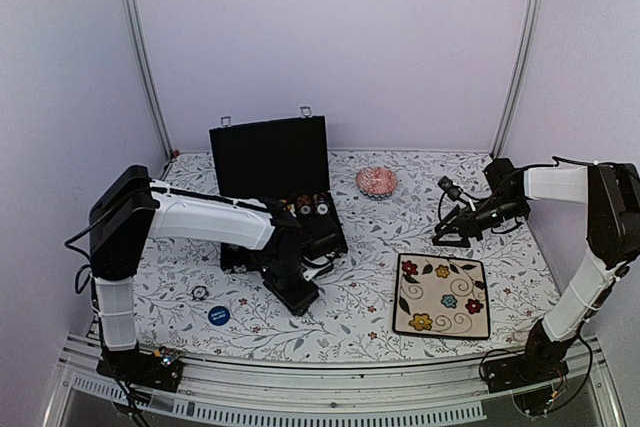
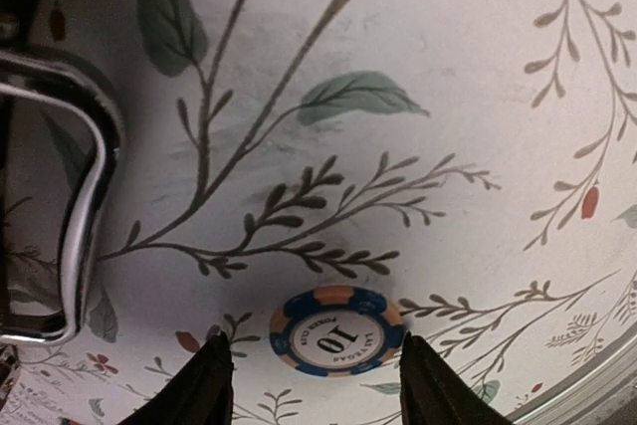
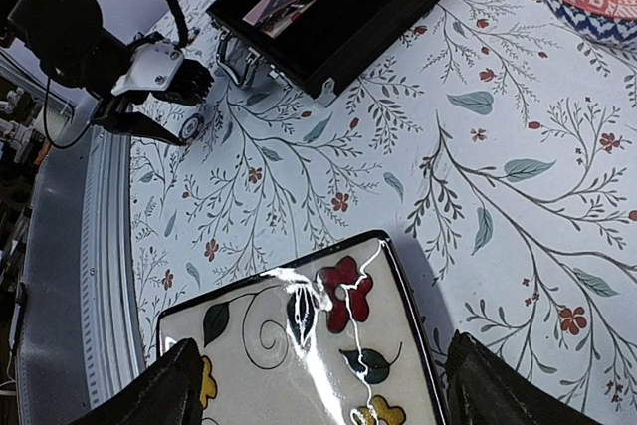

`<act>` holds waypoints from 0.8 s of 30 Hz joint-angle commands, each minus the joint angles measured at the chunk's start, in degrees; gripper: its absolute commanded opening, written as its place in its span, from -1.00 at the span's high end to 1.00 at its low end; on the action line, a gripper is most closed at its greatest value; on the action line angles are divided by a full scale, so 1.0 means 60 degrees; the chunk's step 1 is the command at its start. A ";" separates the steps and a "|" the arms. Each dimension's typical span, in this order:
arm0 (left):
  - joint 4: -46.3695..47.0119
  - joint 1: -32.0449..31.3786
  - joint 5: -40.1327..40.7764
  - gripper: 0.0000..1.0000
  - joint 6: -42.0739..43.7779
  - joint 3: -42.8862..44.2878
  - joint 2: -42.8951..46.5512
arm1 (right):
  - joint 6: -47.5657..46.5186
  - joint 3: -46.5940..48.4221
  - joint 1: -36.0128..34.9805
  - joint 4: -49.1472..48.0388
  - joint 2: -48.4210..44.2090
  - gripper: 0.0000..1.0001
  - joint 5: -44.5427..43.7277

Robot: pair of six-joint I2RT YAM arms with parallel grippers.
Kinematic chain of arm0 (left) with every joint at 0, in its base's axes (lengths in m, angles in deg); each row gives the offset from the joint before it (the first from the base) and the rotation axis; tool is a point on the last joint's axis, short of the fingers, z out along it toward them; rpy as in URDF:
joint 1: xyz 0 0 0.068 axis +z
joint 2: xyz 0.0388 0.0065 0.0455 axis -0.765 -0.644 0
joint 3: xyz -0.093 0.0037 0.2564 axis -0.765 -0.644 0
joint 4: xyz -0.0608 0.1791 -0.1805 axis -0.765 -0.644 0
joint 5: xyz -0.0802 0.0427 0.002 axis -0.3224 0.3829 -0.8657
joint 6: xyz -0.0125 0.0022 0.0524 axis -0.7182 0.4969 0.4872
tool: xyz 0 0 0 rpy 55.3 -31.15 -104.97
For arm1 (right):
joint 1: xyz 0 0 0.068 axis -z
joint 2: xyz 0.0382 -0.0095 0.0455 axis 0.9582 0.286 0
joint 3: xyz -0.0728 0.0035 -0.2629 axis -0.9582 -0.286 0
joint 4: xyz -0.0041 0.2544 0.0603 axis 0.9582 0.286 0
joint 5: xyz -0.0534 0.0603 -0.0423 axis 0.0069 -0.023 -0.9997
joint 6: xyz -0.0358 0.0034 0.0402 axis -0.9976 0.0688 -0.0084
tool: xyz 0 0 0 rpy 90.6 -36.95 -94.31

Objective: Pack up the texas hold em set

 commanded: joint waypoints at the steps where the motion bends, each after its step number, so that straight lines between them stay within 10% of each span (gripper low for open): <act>1: -0.0702 0.0138 0.0900 -0.19 -0.0347 -0.0006 0.1331 | -0.0095 0.0211 -0.0072 0.0069 0.0035 -0.69 0.0025; 14: -0.1493 0.3047 0.0157 -0.24 -0.1884 -0.3428 0.4688 | -0.0138 0.0288 -0.0204 0.0106 0.0262 -0.69 -0.0047; 24: -0.0188 0.3265 -0.1143 -0.22 -0.2017 -0.4709 0.4493 | -0.0128 0.0297 -0.0282 0.0089 0.0250 -0.69 -0.0094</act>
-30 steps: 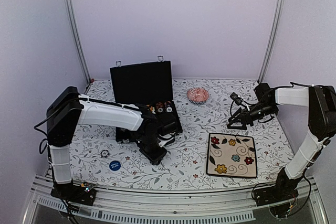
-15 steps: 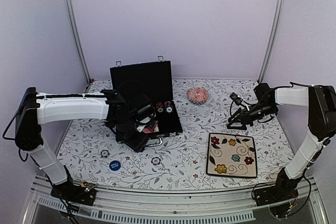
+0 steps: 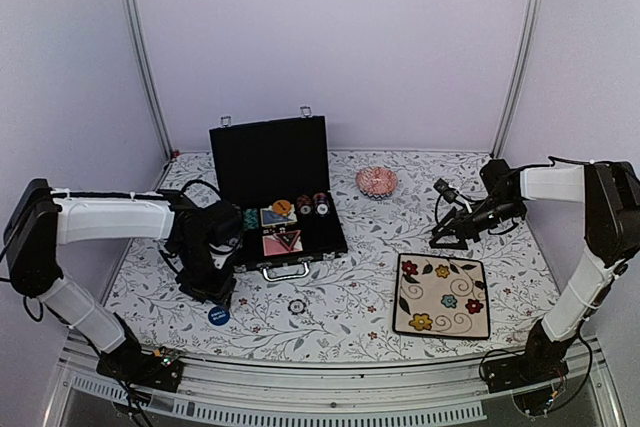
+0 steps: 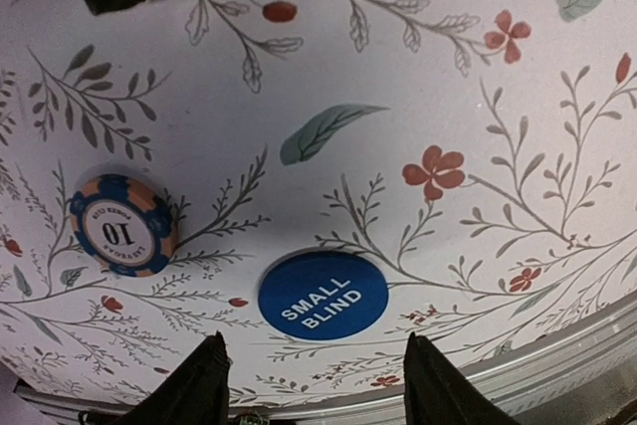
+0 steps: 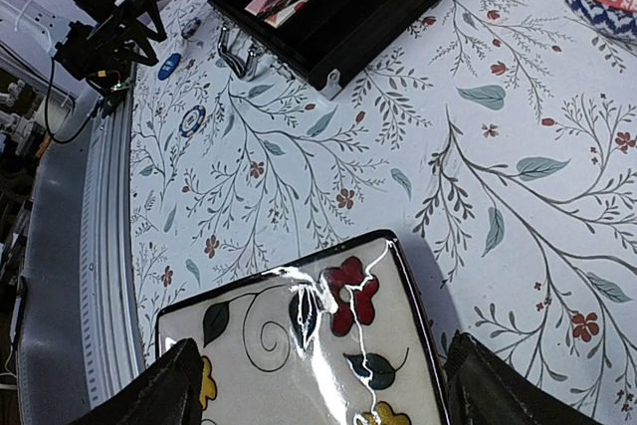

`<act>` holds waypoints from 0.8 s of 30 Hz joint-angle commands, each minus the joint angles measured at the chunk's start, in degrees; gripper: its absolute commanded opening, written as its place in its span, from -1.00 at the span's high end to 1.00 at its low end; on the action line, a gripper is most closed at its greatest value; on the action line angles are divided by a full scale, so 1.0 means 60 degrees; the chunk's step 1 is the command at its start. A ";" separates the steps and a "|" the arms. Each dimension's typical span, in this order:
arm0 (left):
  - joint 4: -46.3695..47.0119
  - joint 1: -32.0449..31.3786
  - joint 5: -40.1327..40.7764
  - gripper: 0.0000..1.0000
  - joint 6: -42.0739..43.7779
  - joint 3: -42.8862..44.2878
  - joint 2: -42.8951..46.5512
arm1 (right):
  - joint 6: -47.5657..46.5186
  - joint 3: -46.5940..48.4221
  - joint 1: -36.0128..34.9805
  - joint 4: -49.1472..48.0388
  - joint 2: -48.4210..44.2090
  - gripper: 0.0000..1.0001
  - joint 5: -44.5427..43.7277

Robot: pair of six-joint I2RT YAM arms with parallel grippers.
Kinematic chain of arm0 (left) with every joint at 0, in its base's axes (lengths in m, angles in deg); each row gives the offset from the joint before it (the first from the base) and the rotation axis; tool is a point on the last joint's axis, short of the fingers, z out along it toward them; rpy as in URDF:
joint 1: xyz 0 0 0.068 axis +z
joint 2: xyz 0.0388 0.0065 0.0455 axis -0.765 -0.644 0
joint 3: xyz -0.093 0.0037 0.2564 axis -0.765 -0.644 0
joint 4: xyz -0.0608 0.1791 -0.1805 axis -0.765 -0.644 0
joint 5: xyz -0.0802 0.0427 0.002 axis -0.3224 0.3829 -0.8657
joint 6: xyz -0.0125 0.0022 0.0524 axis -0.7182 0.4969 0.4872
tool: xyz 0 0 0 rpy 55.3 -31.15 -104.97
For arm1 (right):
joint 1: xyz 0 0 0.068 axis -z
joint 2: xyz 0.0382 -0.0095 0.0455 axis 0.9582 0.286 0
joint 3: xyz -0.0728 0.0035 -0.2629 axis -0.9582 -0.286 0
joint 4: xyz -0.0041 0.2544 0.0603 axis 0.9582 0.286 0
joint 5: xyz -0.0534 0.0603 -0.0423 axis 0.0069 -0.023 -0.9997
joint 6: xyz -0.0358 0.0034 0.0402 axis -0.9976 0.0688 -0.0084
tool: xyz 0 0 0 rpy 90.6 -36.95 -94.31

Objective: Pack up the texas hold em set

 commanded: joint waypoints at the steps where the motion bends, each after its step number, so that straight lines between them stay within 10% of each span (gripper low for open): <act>1: 0.0749 0.0046 -0.0558 -0.22 -0.0143 -0.0200 -0.0214 | -0.0128 0.0251 -0.0067 0.0101 0.0082 -0.69 0.0017; 24: 0.1332 -0.0284 -0.0210 -0.11 -0.0557 -0.0905 -0.1006 | -0.0152 0.0226 -0.0067 0.0101 0.0113 -0.70 -0.0049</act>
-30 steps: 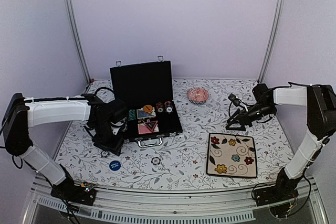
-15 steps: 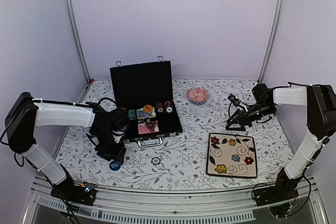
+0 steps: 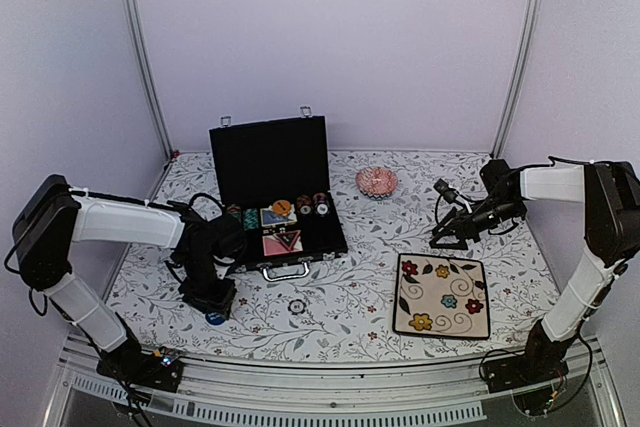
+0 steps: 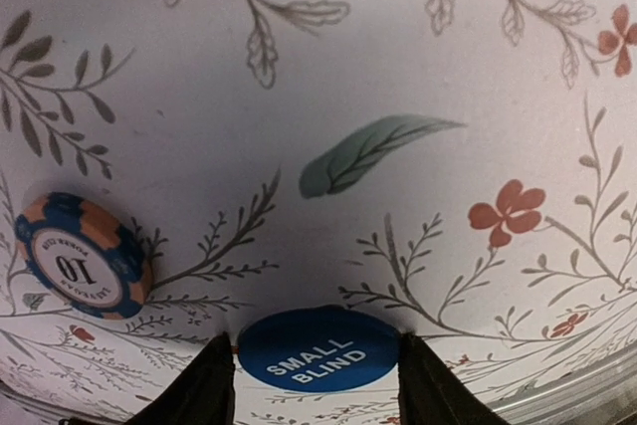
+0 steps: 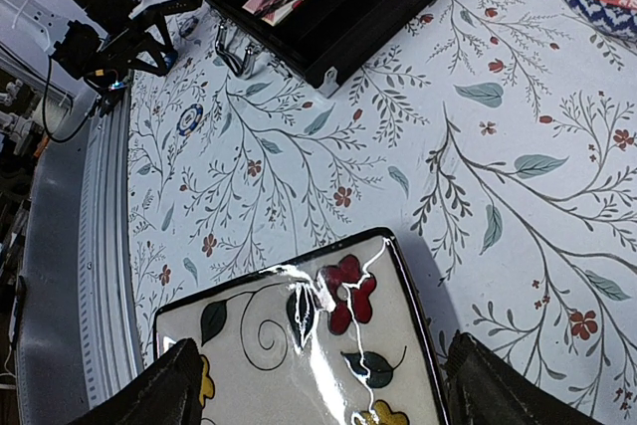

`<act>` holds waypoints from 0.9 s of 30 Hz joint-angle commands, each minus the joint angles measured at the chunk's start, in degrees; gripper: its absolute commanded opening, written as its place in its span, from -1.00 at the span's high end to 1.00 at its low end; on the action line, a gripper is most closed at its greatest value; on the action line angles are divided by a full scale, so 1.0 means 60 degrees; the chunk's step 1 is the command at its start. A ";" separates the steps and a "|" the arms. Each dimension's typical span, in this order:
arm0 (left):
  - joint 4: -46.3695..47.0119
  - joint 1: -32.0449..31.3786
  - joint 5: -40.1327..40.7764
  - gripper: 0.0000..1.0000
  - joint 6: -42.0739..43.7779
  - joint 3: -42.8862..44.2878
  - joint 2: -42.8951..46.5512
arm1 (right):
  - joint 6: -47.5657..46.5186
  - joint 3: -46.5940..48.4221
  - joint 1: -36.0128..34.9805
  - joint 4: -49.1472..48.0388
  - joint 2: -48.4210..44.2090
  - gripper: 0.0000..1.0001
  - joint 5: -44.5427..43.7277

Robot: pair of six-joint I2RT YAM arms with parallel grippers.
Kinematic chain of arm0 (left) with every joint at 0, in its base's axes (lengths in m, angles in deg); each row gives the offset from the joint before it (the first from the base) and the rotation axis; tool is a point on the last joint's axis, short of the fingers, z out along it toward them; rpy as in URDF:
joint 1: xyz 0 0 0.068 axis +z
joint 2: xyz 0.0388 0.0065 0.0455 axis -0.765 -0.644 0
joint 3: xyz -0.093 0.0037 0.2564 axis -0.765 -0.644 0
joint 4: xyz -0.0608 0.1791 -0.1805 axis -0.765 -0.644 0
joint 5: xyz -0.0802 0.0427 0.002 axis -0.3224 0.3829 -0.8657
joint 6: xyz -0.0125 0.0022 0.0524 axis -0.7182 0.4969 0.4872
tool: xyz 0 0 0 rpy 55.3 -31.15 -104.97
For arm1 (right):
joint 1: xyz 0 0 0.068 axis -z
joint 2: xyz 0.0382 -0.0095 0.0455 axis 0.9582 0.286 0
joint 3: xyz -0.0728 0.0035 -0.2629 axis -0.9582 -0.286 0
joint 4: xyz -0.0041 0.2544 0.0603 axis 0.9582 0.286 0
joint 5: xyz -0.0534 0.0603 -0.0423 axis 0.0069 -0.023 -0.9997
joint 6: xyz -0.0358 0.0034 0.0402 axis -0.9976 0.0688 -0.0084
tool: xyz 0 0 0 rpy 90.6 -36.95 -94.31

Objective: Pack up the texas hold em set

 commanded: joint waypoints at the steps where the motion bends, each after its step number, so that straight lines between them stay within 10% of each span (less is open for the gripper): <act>1: 0.0407 -0.0245 -0.0168 -0.10 -0.0101 -0.0162 -0.0379 | -0.0154 0.0232 -0.0067 0.0100 0.0102 -0.70 0.0012; 12: 0.0216 -0.0581 -0.0303 0.10 -0.0194 0.0234 -0.0590 | -0.0165 0.0231 -0.0067 0.0117 0.0091 -0.70 0.0007; 27: -0.0865 -0.0725 0.1036 0.12 0.0296 0.5462 -0.2024 | -0.0161 0.0225 -0.0067 0.0124 0.0062 -0.71 -0.0042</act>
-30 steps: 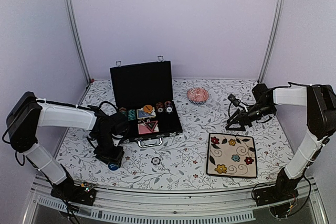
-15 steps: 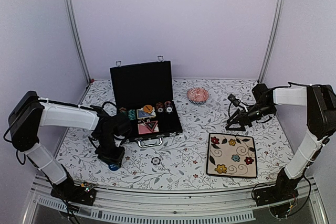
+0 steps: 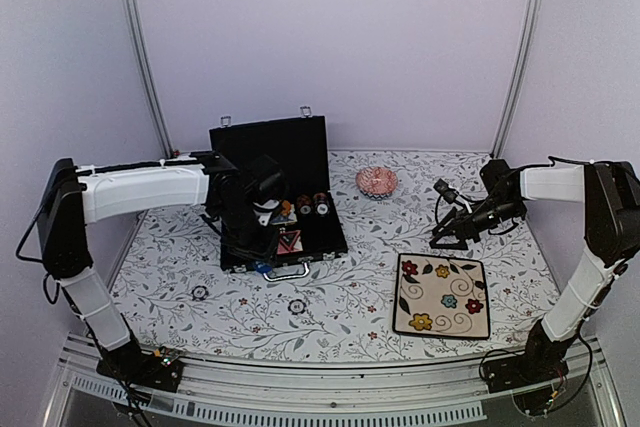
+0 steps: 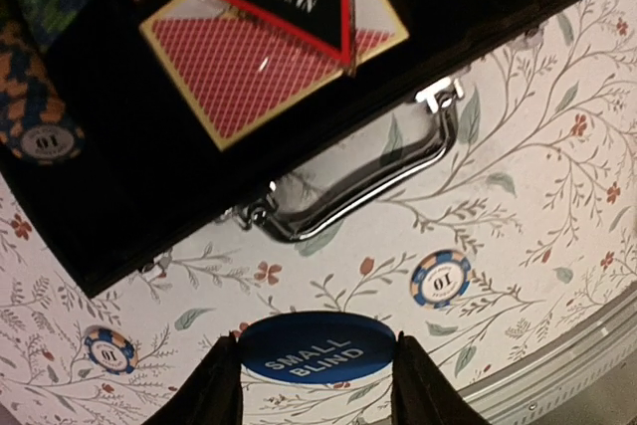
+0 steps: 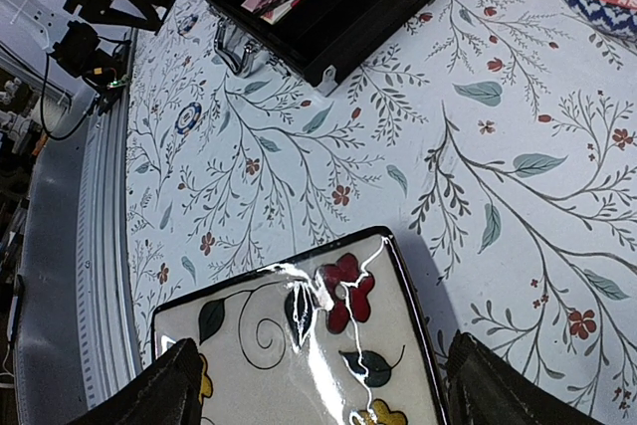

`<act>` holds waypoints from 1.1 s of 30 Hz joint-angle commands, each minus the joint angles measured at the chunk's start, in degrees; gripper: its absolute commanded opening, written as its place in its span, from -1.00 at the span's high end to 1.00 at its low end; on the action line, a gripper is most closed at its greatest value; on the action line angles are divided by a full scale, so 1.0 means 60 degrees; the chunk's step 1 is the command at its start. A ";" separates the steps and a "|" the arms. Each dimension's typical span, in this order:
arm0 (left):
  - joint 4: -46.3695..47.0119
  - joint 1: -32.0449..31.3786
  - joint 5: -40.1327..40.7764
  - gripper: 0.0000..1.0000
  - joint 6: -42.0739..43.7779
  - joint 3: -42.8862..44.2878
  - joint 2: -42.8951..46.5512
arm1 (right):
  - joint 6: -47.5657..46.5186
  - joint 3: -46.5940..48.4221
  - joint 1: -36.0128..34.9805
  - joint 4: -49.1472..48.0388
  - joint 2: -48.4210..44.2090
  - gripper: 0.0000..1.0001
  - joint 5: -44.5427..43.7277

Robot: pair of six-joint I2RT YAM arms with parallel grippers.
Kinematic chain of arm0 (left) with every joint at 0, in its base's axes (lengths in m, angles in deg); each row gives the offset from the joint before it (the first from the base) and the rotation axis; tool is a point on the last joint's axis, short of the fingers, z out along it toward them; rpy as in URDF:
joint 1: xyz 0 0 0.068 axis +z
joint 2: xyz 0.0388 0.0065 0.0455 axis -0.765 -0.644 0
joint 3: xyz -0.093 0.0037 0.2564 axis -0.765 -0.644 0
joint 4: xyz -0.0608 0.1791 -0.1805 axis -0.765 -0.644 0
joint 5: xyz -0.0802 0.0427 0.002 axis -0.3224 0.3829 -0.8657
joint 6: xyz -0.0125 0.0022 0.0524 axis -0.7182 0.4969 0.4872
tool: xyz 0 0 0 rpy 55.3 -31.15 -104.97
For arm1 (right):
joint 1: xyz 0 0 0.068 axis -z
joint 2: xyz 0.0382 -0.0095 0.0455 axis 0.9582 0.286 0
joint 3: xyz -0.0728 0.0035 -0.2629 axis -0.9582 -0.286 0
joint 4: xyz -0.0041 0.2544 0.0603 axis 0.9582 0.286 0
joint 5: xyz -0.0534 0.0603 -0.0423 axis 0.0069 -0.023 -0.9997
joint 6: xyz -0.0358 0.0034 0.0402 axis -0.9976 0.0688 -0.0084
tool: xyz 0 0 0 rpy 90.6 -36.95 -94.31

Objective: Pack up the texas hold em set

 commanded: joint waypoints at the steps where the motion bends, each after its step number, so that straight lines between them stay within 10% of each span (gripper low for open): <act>1: -0.0125 0.0177 0.0562 0.12 0.0449 0.1532 -0.1274 | -0.0124 0.0218 -0.0067 0.0114 0.0049 -0.71 -0.0010; 19: -0.0258 0.0847 0.0849 0.12 0.1495 0.4776 -0.4280 | -0.0133 0.0176 -0.0067 0.0113 -0.0062 -0.71 -0.0183; 27: 0.0057 0.0625 0.0793 0.06 0.1643 0.4520 -0.3630 | 0.0026 0.0301 -0.0133 -0.0074 -0.0241 -0.71 -0.0292; 33: 0.0882 0.0580 0.1084 -0.06 0.2128 0.3404 -0.2022 | 0.0301 0.1120 -0.1727 -0.0258 -0.0535 -0.53 -0.2956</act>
